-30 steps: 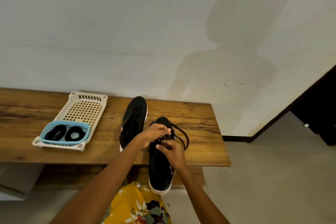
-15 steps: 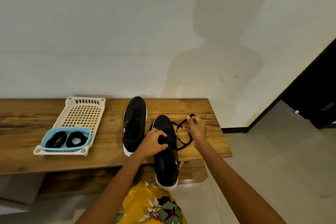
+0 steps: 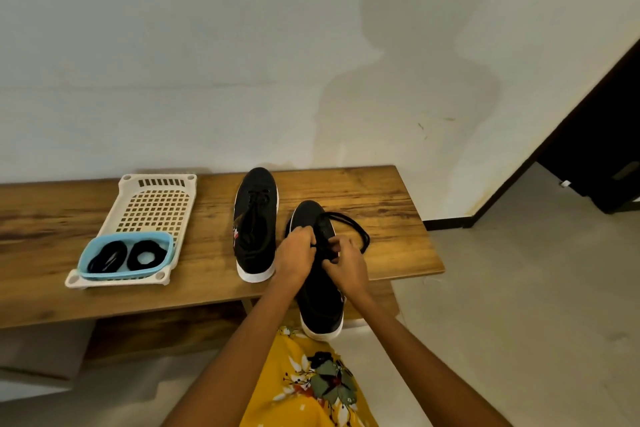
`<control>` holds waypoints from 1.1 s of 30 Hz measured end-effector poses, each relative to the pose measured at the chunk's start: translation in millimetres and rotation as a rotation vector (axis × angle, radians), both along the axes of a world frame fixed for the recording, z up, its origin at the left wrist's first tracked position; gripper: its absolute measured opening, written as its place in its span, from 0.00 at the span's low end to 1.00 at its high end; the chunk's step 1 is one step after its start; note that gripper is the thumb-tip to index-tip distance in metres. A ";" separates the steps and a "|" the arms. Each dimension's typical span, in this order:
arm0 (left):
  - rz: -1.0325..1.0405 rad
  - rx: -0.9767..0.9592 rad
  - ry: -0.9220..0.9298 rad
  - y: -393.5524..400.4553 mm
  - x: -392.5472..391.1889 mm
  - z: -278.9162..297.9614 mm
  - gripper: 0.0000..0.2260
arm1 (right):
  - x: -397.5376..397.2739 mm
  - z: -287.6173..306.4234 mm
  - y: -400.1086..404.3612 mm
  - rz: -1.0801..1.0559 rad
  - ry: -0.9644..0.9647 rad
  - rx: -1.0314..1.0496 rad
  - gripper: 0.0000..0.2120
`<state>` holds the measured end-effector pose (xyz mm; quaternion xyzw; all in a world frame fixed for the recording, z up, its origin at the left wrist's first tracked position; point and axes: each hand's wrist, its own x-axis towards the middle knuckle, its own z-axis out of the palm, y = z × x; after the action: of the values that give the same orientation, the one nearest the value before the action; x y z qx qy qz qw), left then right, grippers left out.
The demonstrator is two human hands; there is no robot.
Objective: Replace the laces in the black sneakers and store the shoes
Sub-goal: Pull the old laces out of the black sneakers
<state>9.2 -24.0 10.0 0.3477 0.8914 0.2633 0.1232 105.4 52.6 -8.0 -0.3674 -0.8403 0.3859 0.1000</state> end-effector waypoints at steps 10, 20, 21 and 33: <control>-0.079 -0.132 0.136 4.9 -2.5 1.4 0.12 | 5.3 -5.8 9.4 -0.002 0.132 -0.065 0.11; -0.224 -0.259 0.210 22.9 -15.4 33.0 0.12 | 2.2 -3.7 12.4 0.166 0.082 0.038 0.13; -0.170 -0.242 0.067 26.5 -20.4 33.8 0.16 | 1.5 -2.3 12.3 0.156 0.090 0.016 0.12; 0.039 0.237 -0.577 11.1 -31.6 0.0 0.13 | -24.2 3.8 16.4 -0.069 0.096 -0.228 0.07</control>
<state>-22.3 -13.0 10.0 0.2533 0.7893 0.4554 0.3248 81.2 69.0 -4.2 -0.3862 -0.7721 0.4924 0.1110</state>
